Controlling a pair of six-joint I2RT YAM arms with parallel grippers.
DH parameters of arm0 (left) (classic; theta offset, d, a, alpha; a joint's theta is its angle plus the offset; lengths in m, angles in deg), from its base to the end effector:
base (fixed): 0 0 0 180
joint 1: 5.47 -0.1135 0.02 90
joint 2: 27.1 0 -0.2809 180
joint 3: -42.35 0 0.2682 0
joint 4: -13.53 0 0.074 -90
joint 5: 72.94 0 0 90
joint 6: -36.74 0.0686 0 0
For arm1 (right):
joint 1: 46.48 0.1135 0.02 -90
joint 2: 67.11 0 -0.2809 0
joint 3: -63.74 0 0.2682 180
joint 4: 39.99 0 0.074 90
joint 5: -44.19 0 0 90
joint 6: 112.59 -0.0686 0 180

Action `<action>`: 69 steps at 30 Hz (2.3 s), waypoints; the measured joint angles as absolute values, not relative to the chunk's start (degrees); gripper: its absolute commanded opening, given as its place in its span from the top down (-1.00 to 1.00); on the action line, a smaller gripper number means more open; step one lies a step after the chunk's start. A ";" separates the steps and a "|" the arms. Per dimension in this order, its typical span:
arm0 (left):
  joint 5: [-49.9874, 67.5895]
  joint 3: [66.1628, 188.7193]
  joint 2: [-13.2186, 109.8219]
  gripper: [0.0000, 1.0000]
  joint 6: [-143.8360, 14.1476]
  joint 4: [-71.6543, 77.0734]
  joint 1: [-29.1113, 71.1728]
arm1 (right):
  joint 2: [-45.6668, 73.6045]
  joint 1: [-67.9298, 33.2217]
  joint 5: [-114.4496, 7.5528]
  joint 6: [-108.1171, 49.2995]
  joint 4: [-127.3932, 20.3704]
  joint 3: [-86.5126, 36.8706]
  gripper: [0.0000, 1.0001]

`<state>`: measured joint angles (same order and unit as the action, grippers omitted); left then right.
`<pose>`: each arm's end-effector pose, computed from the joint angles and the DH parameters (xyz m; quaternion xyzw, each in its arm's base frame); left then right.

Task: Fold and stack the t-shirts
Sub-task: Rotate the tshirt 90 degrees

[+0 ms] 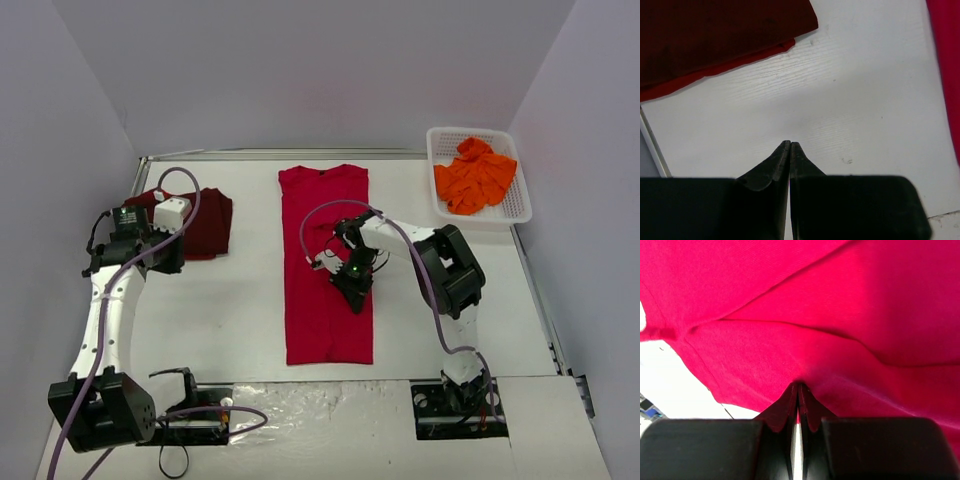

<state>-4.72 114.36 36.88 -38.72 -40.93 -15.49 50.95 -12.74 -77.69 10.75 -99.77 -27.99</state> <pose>0.2578 0.0197 0.3036 0.1060 0.9084 -0.0939 0.3934 0.3137 0.2531 0.1105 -0.5387 0.7958 0.2746 0.0317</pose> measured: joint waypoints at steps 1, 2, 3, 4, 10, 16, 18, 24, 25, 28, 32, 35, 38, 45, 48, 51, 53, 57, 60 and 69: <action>-4.46 114.86 37.62 0.95 -38.70 -41.09 -14.81 | 51.41 -13.20 -77.53 10.75 -100.27 -28.56 1.00; -4.22 115.50 38.35 0.95 -38.70 -41.24 -14.11 | 51.91 -13.66 -77.40 10.77 -100.86 -29.28 1.00; -3.93 116.18 39.13 0.95 -38.70 -41.30 -13.52 | 52.54 -14.08 -77.18 10.73 -101.51 -30.13 1.00; -3.69 116.83 39.90 0.95 -38.70 -41.35 -12.91 | 53.05 -14.38 -77.10 10.73 -102.04 -30.81 1.00; -2.34 119.59 43.37 0.95 -38.22 -42.11 -9.41 | 54.21 -15.21 -77.07 10.75 -103.35 -32.25 1.00; -3.04 123.41 46.59 0.95 -36.99 -44.19 -6.14 | 52.92 -15.32 -76.05 10.97 -102.39 -31.53 1.00; -4.83 125.66 47.70 0.95 -36.95 -44.26 -6.05 | 51.56 -15.39 -74.19 11.40 -100.66 -31.27 1.00; -11.71 135.74 52.71 0.95 -37.56 -44.91 -2.94 | 46.90 -17.68 -72.59 11.58 -95.88 -34.44 1.00; -12.35 137.09 53.62 0.95 -37.65 -44.58 -1.57 | 46.23 -18.25 -72.64 11.58 -95.46 -35.53 1.00; -13.07 138.23 55.44 0.95 -37.82 -43.71 3.39 | 45.18 -19.89 -72.88 11.56 -94.85 -38.44 1.00; -12.96 137.75 57.51 0.95 -37.91 -43.27 8.99 | 45.20 -21.44 -73.01 11.78 -94.39 -39.25 1.00; -12.96 137.05 58.83 0.95 -37.87 -42.42 11.37 | 46.29 -22.01 -73.10 11.84 -94.72 -39.86 1.00; -12.19 134.91 59.37 0.95 -37.54 -40.52 14.19 | 50.27 -22.89 -74.12 11.38 -95.22 -43.90 1.00; -8.72 131.00 62.37 0.95 -36.01 -36.87 24.62 | 61.53 -26.32 -78.34 8.78 -94.91 -55.93 1.00; -7.67 130.30 64.77 0.95 -35.75 -35.32 26.58 | 64.78 -27.41 -79.04 7.97 -94.74 -59.07 1.00; -6.23 130.30 67.63 0.95 -35.57 -33.48 27.83 | 66.05 -27.74 -79.26 7.56 -94.74 -59.58 1.00; -5.20 130.32 69.75 0.95 -35.42 -32.32 28.42 | 66.58 -27.76 -79.37 7.47 -94.89 -59.84 1.00; -4.46 130.30 73.78 0.95 -35.40 -30.29 29.19 | 66.82 -28.02 -79.81 7.43 -94.94 -59.99 1.00; -4.22 130.30 76.66 0.95 -35.40 -29.06 29.88 | 66.84 -28.42 -80.16 7.36 -94.94 -60.10 1.00; -4.00 130.32 81.84 0.95 -35.46 -26.94 31.72 | 67.17 -30.03 -80.83 6.77 -94.98 -60.34 1.00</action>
